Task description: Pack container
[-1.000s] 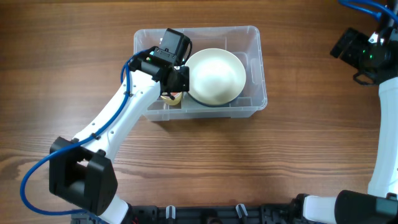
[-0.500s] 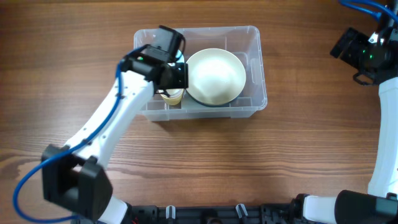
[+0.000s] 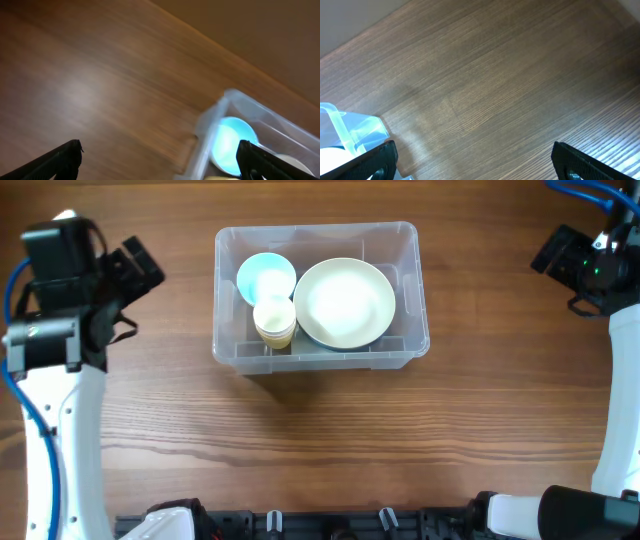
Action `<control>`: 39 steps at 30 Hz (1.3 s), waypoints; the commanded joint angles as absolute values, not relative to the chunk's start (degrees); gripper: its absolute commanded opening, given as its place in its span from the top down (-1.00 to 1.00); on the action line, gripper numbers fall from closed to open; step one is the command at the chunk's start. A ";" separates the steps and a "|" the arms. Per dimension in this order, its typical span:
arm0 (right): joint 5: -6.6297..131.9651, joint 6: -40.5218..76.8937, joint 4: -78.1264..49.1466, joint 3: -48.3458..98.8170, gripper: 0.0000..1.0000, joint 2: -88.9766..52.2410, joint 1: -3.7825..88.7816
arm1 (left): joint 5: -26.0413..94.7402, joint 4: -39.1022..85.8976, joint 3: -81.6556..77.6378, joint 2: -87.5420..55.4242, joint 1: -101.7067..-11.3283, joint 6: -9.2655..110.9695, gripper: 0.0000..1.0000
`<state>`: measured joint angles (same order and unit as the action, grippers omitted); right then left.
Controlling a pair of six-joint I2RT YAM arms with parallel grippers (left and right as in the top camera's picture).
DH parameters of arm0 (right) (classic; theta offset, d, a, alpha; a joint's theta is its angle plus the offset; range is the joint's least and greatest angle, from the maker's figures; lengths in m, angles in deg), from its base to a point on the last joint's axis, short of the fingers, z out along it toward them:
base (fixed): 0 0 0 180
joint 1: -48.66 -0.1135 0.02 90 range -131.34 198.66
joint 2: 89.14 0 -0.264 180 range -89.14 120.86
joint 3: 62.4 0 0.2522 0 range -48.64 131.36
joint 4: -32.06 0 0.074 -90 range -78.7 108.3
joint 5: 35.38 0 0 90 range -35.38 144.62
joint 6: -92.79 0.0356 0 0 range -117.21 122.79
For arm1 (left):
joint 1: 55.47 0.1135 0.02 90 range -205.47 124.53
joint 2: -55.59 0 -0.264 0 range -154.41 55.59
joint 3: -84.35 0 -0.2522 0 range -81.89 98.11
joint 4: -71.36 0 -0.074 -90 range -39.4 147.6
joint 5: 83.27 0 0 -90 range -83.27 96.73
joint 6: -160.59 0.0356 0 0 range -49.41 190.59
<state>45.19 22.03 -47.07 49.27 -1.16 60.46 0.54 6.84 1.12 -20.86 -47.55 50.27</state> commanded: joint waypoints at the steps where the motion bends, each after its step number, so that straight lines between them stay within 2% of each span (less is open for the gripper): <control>1: 45.52 22.47 -46.89 49.18 -0.99 -0.96 60.52 | 0.25 6.12 1.38 -20.22 -45.14 49.97 -1.00; 17: 45.52 22.47 -46.87 49.16 -0.99 -4.26 60.43 | 0.25 6.12 1.38 -20.27 -44.97 49.97 -1.00; 20: 45.52 22.47 -46.87 49.16 -0.99 -15.23 56.56 | 0.25 6.12 1.38 -20.27 -44.97 49.97 -1.00; 25: 42.85 20.85 -46.22 49.16 -0.99 -34.73 40.35 | 0.25 6.12 1.38 -20.27 -44.97 49.97 -0.99; 27: 44.19 21.01 -46.19 49.07 -1.00 -41.81 36.96 | 0.25 6.12 1.38 -20.27 -44.97 49.97 -1.00; 30: 48.19 21.03 -46.11 45.70 -0.99 -52.67 35.65 | 0.25 6.12 1.38 -20.27 -44.97 49.97 -0.99; 34: 46.64 20.92 -39.92 32.90 -0.99 -65.50 36.08 | 0.25 6.12 1.38 -20.27 -44.97 49.97 -0.99; 39: 44.12 20.17 -20.77 6.97 -1.00 -78.49 39.17 | 0.25 6.12 1.38 -20.27 -44.97 49.97 -1.00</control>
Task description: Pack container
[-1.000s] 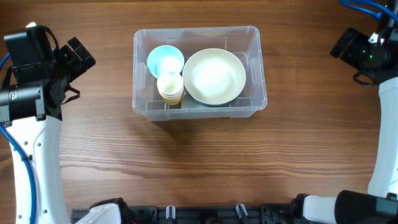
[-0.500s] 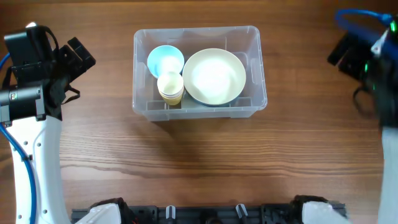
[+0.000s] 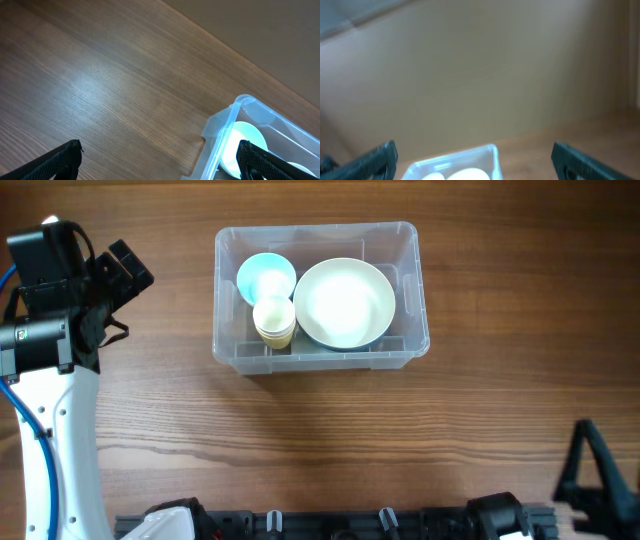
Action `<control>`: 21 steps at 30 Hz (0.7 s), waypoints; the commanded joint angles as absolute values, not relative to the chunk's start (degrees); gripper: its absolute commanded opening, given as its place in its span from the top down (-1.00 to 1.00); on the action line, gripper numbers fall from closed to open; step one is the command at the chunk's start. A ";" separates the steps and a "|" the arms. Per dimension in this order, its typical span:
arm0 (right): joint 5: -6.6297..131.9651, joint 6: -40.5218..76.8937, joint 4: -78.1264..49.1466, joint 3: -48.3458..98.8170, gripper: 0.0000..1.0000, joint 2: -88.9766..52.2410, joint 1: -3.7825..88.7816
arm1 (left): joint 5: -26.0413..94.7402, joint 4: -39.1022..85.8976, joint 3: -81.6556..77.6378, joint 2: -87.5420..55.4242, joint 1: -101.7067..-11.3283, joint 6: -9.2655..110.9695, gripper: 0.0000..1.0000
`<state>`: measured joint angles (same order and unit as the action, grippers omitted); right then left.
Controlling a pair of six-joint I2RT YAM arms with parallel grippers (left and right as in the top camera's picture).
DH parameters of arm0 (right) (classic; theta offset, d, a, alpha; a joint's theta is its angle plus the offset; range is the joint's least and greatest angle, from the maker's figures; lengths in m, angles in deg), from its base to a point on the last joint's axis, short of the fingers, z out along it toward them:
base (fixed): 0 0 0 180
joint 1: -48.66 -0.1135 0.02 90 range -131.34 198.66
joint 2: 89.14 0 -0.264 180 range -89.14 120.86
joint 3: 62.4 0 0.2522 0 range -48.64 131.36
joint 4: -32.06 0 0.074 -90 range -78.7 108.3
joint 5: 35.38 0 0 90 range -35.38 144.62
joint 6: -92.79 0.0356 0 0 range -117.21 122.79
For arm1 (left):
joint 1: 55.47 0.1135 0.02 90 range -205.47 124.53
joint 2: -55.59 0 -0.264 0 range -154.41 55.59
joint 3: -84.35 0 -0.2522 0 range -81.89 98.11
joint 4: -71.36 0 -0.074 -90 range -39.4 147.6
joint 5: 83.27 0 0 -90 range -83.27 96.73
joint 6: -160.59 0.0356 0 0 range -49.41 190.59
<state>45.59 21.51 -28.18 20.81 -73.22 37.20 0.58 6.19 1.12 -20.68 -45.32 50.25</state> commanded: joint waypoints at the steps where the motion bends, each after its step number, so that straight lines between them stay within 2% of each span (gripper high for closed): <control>1: 45.52 19.45 -16.29 2.32 -0.99 -79.97 39.71 | 0.25 6.12 1.38 -20.27 -44.97 49.97 -1.00; 2: 48.32 19.32 -8.77 -5.57 -0.99 -82.05 40.46 | 0.25 6.12 1.38 -20.27 -44.97 49.97 -1.00; 6: 54.59 19.06 8.41 -22.27 -1.00 -84.54 42.10 | 0.25 6.12 1.38 -20.27 -44.97 49.97 -0.99; 9: 62.35 12.85 16.12 -30.60 -1.00 -85.59 43.60 | 0.25 6.12 1.38 -20.27 -44.97 49.97 -1.00; 12: 66.53 6.97 17.00 -35.87 -0.99 -87.29 45.31 | 0.25 6.12 1.38 -20.27 -44.97 49.97 -0.99; 21: 60.21 9.27 16.49 -44.80 -0.99 -88.93 46.55 | 0.25 6.12 1.38 -20.27 -44.97 49.97 -1.00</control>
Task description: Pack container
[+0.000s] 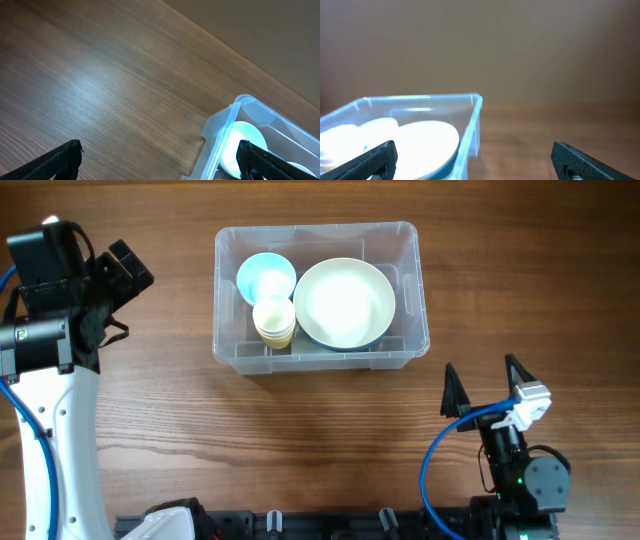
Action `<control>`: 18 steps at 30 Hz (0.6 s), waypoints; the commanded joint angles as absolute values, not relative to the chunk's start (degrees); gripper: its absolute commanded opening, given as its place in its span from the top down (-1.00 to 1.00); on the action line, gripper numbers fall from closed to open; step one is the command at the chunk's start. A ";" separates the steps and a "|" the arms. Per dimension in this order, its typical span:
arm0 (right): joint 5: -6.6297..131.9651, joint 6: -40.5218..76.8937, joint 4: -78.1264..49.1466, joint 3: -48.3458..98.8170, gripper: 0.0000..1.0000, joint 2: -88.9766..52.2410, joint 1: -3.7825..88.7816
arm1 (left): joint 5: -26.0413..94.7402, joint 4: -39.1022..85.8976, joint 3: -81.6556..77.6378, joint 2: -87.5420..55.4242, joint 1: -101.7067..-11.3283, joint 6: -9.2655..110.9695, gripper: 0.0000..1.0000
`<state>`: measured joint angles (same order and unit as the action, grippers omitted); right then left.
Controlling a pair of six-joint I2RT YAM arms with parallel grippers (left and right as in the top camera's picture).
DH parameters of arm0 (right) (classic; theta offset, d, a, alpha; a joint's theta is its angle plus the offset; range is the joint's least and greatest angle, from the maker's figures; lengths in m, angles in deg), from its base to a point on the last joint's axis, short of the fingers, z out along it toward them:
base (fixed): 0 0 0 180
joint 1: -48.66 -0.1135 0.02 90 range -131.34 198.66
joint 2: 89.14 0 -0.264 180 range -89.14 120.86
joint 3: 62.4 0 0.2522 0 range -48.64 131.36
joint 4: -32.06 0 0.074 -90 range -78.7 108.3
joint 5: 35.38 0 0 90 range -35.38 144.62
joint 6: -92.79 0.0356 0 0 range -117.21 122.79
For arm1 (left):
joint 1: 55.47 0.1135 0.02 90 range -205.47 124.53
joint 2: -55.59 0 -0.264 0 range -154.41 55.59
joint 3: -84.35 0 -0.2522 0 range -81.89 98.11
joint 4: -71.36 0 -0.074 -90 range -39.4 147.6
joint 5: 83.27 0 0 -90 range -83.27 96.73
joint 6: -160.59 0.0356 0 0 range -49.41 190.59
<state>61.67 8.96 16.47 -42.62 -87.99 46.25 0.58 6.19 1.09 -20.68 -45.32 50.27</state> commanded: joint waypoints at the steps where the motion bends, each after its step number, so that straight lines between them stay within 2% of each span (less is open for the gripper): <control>1: 60.21 9.42 16.47 -45.68 -1.00 -88.93 46.55 | 0.25 6.12 1.38 -20.27 -44.97 49.97 -1.00; 18: 59.77 8.81 17.21 -47.65 -1.00 -88.87 46.55 | 0.25 6.12 1.38 -20.27 -44.97 49.97 -0.99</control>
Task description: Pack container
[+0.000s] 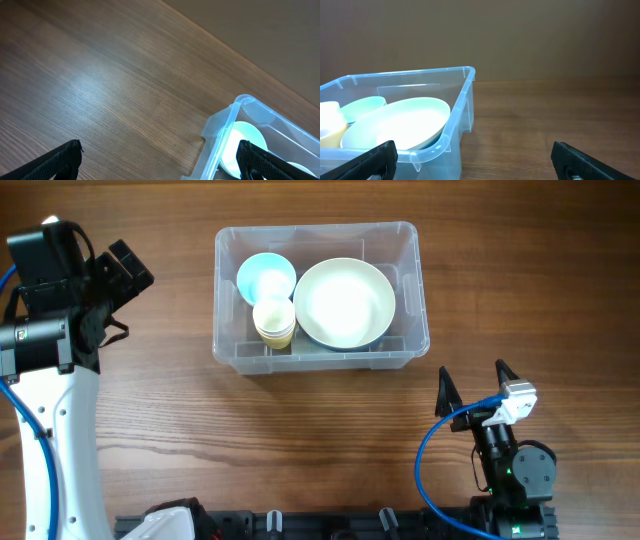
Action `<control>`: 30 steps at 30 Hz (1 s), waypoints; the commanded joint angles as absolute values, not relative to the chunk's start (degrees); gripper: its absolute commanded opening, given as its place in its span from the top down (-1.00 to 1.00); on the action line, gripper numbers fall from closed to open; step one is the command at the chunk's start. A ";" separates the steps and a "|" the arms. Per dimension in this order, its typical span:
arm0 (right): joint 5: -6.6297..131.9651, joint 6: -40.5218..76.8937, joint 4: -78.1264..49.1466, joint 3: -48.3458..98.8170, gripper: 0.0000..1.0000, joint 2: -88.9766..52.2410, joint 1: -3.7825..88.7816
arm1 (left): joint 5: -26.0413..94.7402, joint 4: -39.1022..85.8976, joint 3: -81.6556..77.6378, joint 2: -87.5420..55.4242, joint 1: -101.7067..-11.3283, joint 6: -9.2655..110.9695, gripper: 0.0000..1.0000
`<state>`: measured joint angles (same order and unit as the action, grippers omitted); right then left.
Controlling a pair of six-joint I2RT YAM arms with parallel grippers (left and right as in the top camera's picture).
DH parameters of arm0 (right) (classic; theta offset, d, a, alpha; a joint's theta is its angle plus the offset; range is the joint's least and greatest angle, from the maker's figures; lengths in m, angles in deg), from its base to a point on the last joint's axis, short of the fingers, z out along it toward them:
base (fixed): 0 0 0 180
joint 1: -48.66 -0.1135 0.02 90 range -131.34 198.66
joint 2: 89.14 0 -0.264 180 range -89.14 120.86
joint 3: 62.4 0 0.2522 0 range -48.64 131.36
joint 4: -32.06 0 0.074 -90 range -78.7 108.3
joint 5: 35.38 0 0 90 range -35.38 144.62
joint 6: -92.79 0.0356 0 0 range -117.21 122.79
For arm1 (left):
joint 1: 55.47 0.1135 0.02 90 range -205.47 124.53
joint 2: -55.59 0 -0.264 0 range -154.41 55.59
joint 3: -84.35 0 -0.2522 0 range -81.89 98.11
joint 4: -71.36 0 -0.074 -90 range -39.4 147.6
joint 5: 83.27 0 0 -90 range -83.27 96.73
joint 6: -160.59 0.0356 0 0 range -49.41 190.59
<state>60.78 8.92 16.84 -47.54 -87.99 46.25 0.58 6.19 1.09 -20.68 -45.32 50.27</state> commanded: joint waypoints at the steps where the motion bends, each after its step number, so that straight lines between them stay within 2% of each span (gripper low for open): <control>1: 59.77 8.81 17.21 -47.65 -0.99 -88.87 46.55 | 0.25 6.12 1.38 -20.27 -44.97 49.97 -0.99; 17: 59.77 8.81 17.21 -47.65 -0.99 -88.50 46.55 | 0.25 6.08 1.38 -17.40 -45.84 49.97 -0.99; 21: 59.77 8.81 17.21 -47.65 -1.00 -88.50 46.55 | 0.25 5.92 1.38 -5.51 -48.27 49.97 -1.00; 30: 59.77 8.81 17.21 -47.65 -1.00 -88.50 46.55 | 0.25 5.92 1.38 31.69 -53.53 49.97 -1.00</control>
<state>60.76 8.92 16.91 -47.54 -87.97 46.25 0.58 6.27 1.55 22.60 -51.98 50.27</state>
